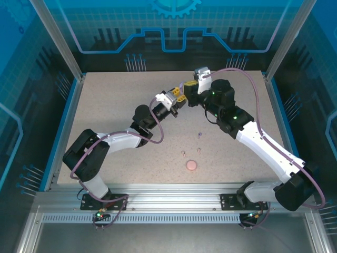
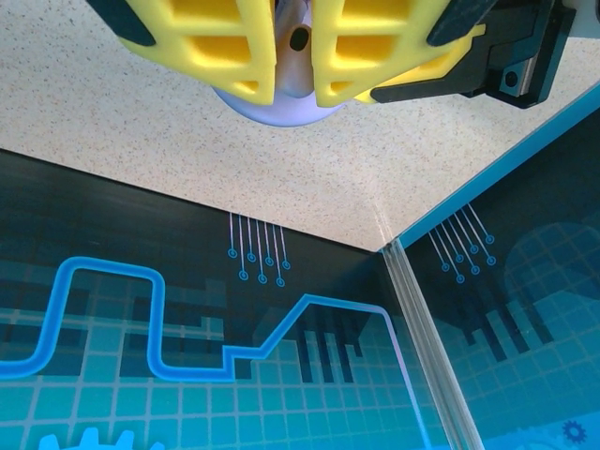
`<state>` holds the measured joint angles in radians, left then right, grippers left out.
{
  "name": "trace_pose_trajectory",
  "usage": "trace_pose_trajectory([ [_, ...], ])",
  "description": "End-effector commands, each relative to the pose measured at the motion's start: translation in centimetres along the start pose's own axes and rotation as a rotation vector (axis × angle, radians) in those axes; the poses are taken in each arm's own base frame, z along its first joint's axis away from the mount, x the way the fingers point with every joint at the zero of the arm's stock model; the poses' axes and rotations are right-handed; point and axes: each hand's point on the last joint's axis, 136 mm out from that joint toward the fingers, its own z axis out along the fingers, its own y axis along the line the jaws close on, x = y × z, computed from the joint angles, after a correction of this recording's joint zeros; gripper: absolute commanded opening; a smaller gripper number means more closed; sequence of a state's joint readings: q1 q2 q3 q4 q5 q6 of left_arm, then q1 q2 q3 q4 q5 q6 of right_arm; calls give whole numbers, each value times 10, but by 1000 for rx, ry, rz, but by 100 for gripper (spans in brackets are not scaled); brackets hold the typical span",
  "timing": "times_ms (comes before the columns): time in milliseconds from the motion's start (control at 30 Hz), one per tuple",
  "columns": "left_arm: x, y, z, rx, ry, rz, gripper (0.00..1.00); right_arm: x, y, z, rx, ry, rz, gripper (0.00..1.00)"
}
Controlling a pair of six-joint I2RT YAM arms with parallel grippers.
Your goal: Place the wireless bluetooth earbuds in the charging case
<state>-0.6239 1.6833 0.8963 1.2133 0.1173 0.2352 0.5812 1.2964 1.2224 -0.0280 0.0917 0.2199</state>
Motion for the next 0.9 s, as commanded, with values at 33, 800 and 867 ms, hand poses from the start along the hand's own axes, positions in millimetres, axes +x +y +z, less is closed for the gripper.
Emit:
trace_pose_trajectory([
  [33,-25,2,2,-9,-77,7,0,11,-9,1,16,23,11,12],
  [800,-28,3,3,-12,-76,-15,0,43,-7,5,5,119,-30,10],
  [867,-28,2,3,-9,-77,-16,0,43,-12,4,31,117,-27,10],
])
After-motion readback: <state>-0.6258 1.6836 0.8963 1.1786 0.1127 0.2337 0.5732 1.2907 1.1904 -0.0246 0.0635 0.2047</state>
